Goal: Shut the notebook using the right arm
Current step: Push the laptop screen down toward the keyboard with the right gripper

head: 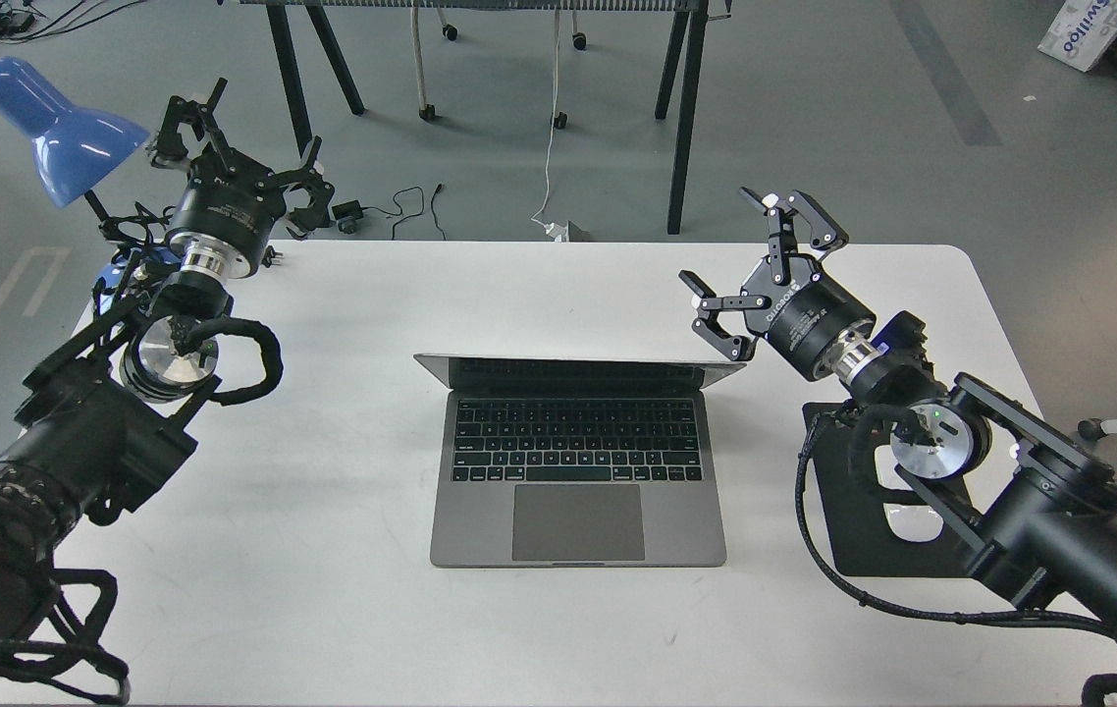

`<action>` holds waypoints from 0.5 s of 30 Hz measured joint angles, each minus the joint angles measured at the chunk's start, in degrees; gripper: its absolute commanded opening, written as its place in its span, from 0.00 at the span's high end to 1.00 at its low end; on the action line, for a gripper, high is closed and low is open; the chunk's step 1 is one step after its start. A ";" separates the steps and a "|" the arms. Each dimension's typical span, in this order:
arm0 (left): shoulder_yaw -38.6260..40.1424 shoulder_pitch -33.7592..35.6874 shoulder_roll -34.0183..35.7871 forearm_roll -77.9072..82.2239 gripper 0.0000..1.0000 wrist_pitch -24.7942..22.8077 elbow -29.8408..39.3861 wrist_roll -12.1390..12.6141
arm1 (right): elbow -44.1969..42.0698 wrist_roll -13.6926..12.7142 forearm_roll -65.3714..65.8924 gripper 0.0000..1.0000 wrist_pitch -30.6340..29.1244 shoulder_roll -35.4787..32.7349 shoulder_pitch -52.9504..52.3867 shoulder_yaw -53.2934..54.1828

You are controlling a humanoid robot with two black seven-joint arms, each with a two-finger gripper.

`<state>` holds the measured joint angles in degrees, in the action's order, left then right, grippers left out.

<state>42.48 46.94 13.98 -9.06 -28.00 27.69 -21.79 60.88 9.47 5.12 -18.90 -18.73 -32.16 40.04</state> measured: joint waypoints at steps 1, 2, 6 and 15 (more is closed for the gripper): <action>0.02 -0.01 0.00 0.01 0.00 0.00 0.00 0.00 | 1.33 0.00 0.10 0.00 -0.04 -1.05 0.67 -1.47; 0.04 -0.01 0.00 0.00 0.00 0.00 0.00 0.00 | 2.30 0.00 0.17 0.00 -0.06 -1.82 1.25 -2.80; 0.14 -0.03 0.00 0.00 0.00 0.00 0.00 0.00 | 4.39 0.14 0.51 0.00 -0.23 -3.87 3.21 -7.84; 0.15 -0.04 0.00 0.00 0.00 0.00 0.00 0.00 | 3.41 0.69 9.87 0.00 -0.45 -4.71 6.83 -14.92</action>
<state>42.63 46.90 13.98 -9.06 -28.00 27.69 -21.79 64.29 10.16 14.99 -19.35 -23.44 -25.33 25.13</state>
